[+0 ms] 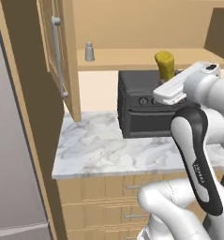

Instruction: Move the shaker and mustard from the cabinet to the dining counter.

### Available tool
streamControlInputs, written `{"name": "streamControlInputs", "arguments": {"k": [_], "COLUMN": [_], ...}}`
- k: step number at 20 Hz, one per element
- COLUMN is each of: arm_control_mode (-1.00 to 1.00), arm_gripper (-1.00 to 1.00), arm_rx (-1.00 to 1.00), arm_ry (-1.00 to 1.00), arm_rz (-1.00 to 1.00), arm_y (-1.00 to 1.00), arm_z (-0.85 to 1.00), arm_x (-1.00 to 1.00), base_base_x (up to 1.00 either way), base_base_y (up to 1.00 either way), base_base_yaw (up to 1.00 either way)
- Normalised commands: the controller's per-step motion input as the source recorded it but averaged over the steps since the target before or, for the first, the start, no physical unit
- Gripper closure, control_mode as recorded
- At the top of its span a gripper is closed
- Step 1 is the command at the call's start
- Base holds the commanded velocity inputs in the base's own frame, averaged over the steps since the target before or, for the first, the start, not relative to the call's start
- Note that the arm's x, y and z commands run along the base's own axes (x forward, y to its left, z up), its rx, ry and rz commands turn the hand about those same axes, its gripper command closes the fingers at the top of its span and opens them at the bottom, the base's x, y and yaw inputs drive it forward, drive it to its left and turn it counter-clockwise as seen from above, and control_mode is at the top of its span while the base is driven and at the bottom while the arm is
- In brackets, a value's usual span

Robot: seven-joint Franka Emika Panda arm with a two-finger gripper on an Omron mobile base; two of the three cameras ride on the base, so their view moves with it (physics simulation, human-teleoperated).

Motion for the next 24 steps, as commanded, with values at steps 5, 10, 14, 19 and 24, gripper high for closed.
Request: {"name": "streamControlInputs", "arguments": {"k": [5, 10, 14, 19, 24], "arm_control_mode": [1.0, 1.0, 1.0, 1.0, 1.0], "arm_gripper": [1.0, 1.0, 1.0, 1.0, 1.0], "arm_rx": [0.0, 0.0, 0.0, 0.0, 0.0], "arm_ry": [0.0, 0.0, 0.0, 0.0, 0.0], "arm_rz": [0.0, 0.0, 0.0, 0.0, 0.0], "arm_y": [0.0, 0.0, 0.0, 0.0, 0.0], "arm_z": [0.0, 0.0, 0.0, 0.0, 0.0], "arm_x": [0.0, 0.0, 0.0, 0.0, 0.0], "base_base_x": [-0.94, -0.76, -0.37, -0.1, -0.09], "base_base_y": [-0.02, -0.34, -0.13, 0.0, 0.06], "base_base_yaw": [0.71, 0.88, 1.0, 1.0, 1.0]}}
